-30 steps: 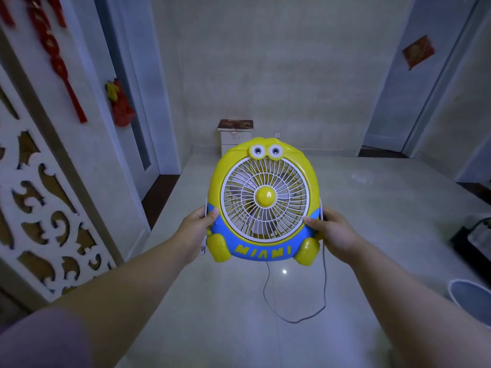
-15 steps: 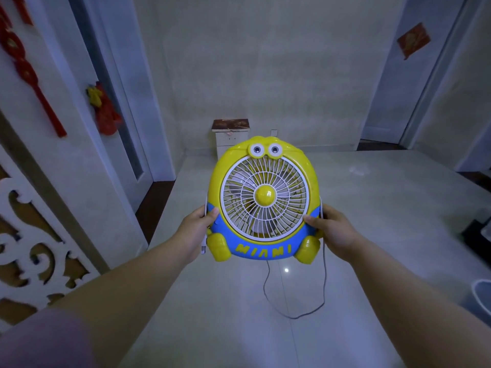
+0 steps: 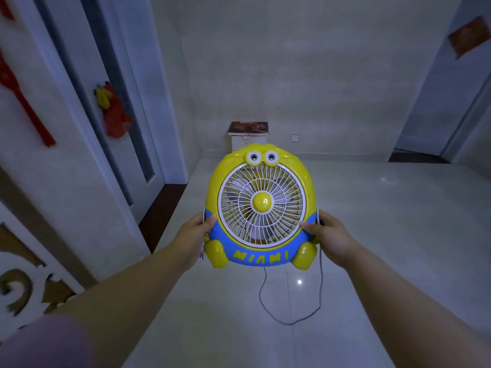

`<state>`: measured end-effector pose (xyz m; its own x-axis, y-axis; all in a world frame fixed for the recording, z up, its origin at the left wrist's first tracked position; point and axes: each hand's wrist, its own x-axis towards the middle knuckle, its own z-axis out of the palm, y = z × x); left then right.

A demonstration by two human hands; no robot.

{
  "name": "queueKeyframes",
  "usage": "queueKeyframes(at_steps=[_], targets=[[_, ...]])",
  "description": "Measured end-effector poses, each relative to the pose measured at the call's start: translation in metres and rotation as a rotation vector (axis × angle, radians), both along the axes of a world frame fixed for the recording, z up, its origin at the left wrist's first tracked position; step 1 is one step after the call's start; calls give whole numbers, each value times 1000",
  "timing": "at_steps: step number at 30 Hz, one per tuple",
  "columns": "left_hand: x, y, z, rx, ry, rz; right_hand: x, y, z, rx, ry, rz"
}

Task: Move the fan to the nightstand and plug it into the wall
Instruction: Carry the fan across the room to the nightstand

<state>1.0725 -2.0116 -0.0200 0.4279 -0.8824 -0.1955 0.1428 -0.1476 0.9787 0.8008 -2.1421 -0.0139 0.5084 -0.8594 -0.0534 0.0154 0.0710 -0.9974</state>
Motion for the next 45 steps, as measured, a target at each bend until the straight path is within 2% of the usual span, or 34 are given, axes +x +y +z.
queueKeyframes(at_steps=[8, 23, 39, 45], targets=[[0, -96, 4, -36, 11, 32, 15, -113, 2, -7, -5, 42], [38, -215, -15, 32, 39, -21, 49, -224, -26, 76, -10, 12], [172, -384, -18, 45, 83, -115, 173, -366, -17, 74, -56, -71], [218, -432, -11, 86, 14, -117, 218, -408, -22, 103, -66, -118]])
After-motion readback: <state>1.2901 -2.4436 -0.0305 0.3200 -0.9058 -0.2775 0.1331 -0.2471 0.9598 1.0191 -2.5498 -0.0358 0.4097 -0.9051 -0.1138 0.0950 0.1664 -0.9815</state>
